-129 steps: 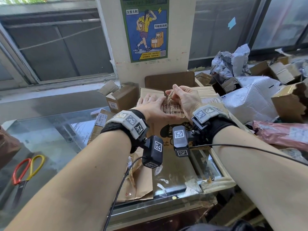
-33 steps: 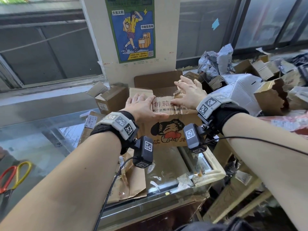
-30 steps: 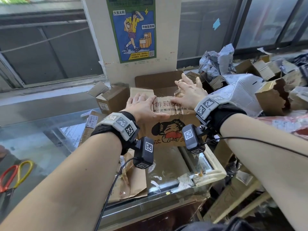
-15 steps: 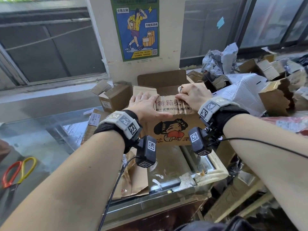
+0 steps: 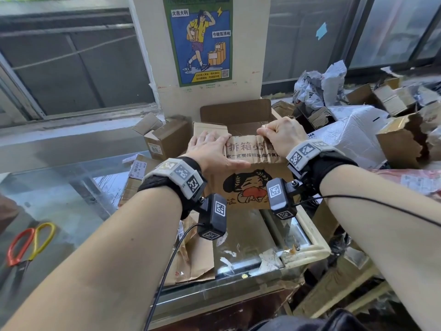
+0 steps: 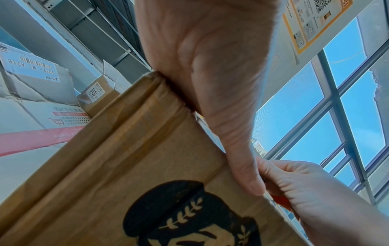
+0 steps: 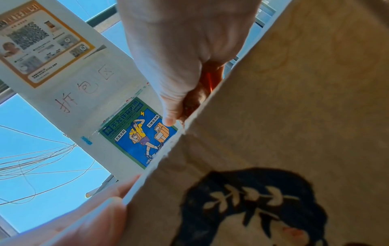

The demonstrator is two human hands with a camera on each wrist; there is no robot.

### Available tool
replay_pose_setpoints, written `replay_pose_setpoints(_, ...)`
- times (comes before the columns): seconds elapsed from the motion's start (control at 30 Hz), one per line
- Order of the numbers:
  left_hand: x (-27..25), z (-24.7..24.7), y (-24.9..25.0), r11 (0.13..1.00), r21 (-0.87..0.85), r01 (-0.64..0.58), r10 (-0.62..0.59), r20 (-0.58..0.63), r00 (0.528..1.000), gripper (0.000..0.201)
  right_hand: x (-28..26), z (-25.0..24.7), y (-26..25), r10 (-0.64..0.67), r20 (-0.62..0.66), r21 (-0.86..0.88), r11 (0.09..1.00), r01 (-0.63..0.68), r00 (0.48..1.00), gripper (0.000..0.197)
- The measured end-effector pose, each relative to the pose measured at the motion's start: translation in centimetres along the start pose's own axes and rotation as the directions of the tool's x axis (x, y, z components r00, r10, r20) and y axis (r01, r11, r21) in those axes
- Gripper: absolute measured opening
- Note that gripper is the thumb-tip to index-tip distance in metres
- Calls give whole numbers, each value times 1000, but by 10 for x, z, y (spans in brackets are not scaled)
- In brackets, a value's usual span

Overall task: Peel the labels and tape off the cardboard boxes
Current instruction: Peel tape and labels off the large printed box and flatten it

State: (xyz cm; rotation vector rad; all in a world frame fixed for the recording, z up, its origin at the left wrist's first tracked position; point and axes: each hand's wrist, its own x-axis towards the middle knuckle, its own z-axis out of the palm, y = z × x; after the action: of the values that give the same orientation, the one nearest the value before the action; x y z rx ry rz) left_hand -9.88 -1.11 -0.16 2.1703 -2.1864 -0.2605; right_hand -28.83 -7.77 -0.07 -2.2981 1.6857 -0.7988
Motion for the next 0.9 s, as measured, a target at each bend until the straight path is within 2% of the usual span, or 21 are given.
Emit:
replay_pose_setpoints(0.17,1,-2,0,1000,-2,-5,5,-4,1000,101,0,3,0,88,-39,72,994,-85,995,40)
replay_pose_setpoints(0.27,2,-2,0,1000,-1,-5,5,2,1000,101,0,3,-2,157,-68,176,974,-143,985,42)
replay_pose_setpoints(0.5,2,-2,0,1000,-12,-6,6,4,1000,101,1,6,0,226,-51,359,913,-193,973,41)
replay_pose_setpoints(0.7,2,-3,0,1000,-18,-5,5,2,1000,100,2,7,2,252,-55,424,882,-206,966,42)
replay_pose_setpoints(0.9,2,-2,0,1000,-22,-5,5,1,1000,100,3,9,4,283,-46,521,825,-219,958,34)
